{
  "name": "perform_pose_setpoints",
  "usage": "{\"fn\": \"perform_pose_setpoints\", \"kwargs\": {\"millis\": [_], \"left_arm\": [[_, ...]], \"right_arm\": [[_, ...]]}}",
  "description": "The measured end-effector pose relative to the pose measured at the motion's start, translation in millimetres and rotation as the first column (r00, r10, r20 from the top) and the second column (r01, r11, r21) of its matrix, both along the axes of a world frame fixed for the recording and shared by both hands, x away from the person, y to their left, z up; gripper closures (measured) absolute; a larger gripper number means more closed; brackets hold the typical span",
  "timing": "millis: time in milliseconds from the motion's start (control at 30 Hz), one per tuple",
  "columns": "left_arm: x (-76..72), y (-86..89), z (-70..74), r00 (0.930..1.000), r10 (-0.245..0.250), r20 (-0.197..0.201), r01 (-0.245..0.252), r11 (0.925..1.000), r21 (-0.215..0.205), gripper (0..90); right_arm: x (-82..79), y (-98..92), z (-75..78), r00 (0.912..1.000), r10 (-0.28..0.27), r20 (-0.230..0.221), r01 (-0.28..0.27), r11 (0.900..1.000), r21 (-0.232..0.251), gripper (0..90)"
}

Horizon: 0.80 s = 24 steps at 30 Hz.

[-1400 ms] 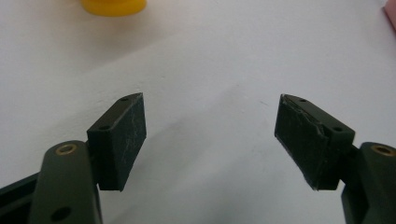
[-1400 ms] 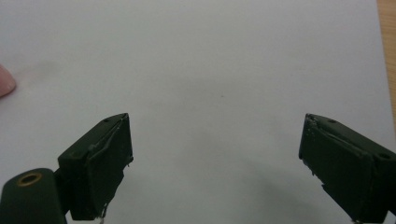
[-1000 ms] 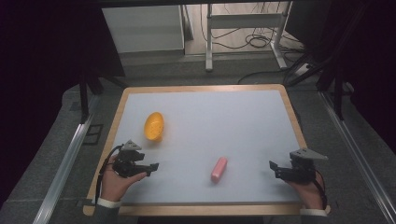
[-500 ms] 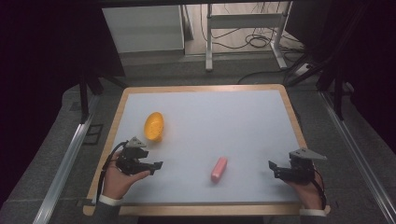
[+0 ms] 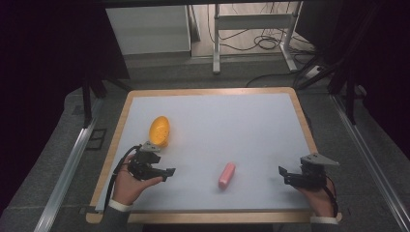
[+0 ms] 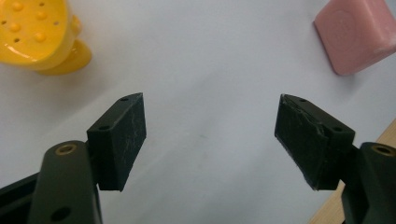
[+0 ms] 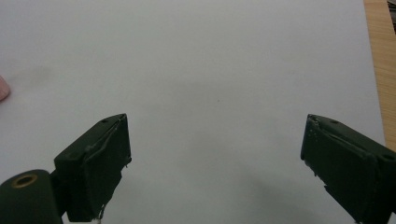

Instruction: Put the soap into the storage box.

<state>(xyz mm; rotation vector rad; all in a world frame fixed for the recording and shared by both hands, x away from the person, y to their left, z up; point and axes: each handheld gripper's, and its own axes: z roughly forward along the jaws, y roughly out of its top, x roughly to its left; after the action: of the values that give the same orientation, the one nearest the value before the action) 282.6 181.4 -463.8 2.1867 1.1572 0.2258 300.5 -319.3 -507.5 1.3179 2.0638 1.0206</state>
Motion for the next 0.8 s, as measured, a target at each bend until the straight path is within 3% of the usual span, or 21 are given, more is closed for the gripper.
{"fn": "perform_pose_setpoints", "kwargs": {"millis": [633, 800], "left_arm": [[10.6, -33.9, 3.6, 0.9983, -0.049, -0.030, 0.050, 0.9988, 0.005, 25.5], [12.4, -41.1, 4.6, 0.9980, -0.057, -0.027, 0.057, 0.9984, 0.006, 25.4]], "right_arm": [[0.5, 2.5, -1.6, 0.9999, 0.008, -0.008, -0.008, 1.000, -0.016, 7.9], [1.1, 1.6, -1.0, 0.9999, -0.006, -0.013, 0.006, 1.000, 0.007, 8.0]]}}
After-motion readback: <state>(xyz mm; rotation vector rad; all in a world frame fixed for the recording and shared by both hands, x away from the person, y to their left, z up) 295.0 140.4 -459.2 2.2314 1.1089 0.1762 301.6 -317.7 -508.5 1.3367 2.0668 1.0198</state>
